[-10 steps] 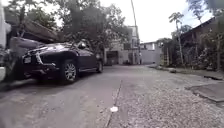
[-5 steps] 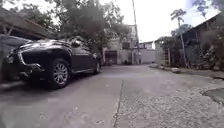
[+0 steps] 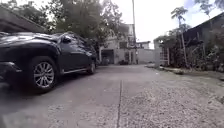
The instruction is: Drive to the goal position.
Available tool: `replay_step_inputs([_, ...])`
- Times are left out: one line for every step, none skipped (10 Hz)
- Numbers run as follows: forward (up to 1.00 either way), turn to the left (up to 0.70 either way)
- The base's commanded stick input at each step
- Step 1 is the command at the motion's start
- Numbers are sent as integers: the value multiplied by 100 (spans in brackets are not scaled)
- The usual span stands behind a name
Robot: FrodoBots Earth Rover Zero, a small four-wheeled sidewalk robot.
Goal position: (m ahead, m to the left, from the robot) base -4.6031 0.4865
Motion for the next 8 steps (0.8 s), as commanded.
replay_step_inputs([100, 0])
replay_step_inputs([100, 0])
replay_step_inputs([100, 0])
replay_step_inputs([100, 0])
replay_step_inputs([100, 0])
replay_step_inputs([100, -5])
replay_step_inputs([100, -16])
replay_step_inputs([100, -26])
